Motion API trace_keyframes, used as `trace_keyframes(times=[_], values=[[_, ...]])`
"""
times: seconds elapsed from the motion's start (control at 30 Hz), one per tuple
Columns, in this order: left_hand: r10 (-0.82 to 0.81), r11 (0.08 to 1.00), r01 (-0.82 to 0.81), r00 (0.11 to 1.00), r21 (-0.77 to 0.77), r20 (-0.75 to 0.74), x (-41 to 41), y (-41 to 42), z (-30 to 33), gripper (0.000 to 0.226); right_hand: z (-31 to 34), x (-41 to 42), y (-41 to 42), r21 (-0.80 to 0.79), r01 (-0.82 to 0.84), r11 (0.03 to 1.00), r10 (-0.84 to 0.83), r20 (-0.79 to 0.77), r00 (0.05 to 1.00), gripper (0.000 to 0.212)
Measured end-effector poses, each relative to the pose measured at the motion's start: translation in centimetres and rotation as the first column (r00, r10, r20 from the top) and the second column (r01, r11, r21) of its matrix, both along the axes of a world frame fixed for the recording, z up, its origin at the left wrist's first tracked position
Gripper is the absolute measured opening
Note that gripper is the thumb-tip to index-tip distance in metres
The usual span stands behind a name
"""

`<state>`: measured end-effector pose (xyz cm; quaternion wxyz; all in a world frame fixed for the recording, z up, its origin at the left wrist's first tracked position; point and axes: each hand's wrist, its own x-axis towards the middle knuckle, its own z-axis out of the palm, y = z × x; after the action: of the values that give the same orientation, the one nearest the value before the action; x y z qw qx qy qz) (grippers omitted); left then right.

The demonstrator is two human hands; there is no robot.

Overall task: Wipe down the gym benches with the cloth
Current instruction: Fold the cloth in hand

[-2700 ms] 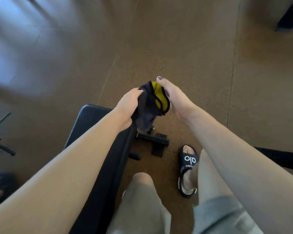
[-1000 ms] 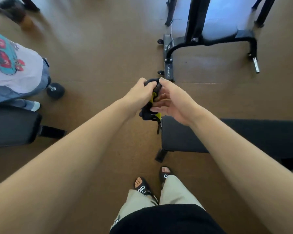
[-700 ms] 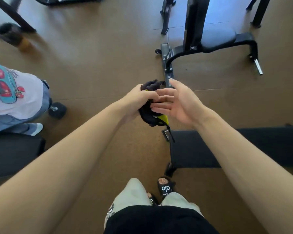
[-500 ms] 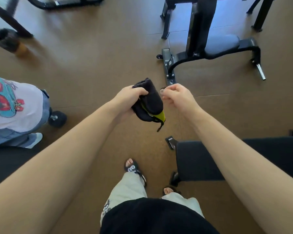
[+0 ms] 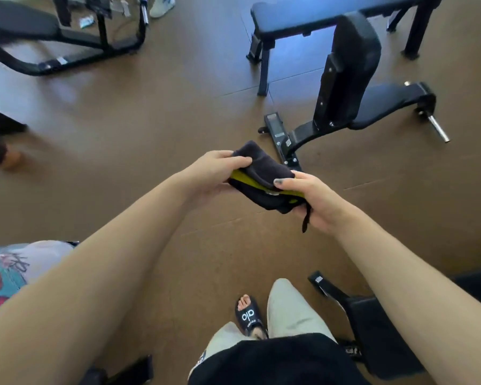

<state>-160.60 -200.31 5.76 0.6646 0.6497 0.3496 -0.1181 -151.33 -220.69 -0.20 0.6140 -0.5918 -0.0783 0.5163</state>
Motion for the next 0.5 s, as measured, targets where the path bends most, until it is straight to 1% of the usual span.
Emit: trace_keyframes(times=[0.1,0.23,0.33,0.43,0.5], values=[[-0.067,0.997,0.067,0.998,0.036,-0.005,6.0,5.2,-0.1,0.021,-0.3,5.0,4.7,0.013,0.074,0.997,-0.073,-0.033,0.997,0.04],[-0.104,0.993,0.105,0.994,0.046,-0.024,14.2,12.5,-0.7,0.024,-1.4,13.2,12.2,-0.014,0.127,0.992,-0.127,-0.021,0.992,0.035],[-0.104,0.993,0.107,0.993,0.043,-0.059,19.7,18.2,-0.9,0.026,-1.9,19.1,18.1,-0.052,0.123,0.991,-0.124,-0.028,0.992,0.035],[-0.094,0.991,0.102,0.992,0.091,-0.085,24.9,24.1,-1.3,0.022,-2.3,24.2,24.3,-0.124,0.162,0.979,-0.159,0.04,0.987,0.028],[-0.117,0.981,0.132,0.987,0.139,-0.11,28.5,28.7,-1.8,0.017,-2.4,28.0,29.0,-0.169,0.18,0.969,-0.158,0.135,0.978,0.026]])
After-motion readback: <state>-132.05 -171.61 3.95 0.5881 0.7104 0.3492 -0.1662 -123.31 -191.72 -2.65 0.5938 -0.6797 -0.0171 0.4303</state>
